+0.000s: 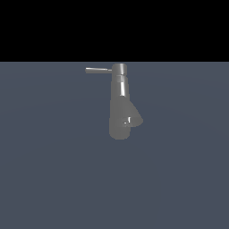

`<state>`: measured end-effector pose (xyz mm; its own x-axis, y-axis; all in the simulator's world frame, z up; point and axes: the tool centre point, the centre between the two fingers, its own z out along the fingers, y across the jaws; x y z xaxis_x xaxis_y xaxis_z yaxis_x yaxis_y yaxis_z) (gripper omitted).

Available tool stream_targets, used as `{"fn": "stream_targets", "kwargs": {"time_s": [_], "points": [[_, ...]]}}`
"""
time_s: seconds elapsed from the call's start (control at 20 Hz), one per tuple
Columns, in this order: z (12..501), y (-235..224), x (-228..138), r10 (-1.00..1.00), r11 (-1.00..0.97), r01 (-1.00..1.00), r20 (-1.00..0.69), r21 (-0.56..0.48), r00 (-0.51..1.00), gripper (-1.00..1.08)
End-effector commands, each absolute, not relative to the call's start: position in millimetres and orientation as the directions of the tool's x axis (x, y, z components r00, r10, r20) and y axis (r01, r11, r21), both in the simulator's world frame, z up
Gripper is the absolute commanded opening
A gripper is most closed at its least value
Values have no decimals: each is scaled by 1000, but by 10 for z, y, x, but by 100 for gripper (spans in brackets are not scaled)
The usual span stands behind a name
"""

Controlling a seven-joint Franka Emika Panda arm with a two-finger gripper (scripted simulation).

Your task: Turn on the faucet by rotating a designated handle.

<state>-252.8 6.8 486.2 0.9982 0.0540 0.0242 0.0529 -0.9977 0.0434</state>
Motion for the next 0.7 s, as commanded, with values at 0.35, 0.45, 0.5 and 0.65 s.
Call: {"fn": "stream_targets", "kwargs": {"time_s": [0.35, 0.45, 0.5, 0.65], "points": [[4861, 76, -2460, 25, -998, 24, 23, 50, 999, -100], [4860, 82, -2415, 7, -999, 6, 23, 54, 1000, -100], [4858, 86, -2389, -4, -998, -6, 23, 56, 1000, -100], [4852, 99, -2291, -44, -997, -45, 23, 65, 999, -100]]}}
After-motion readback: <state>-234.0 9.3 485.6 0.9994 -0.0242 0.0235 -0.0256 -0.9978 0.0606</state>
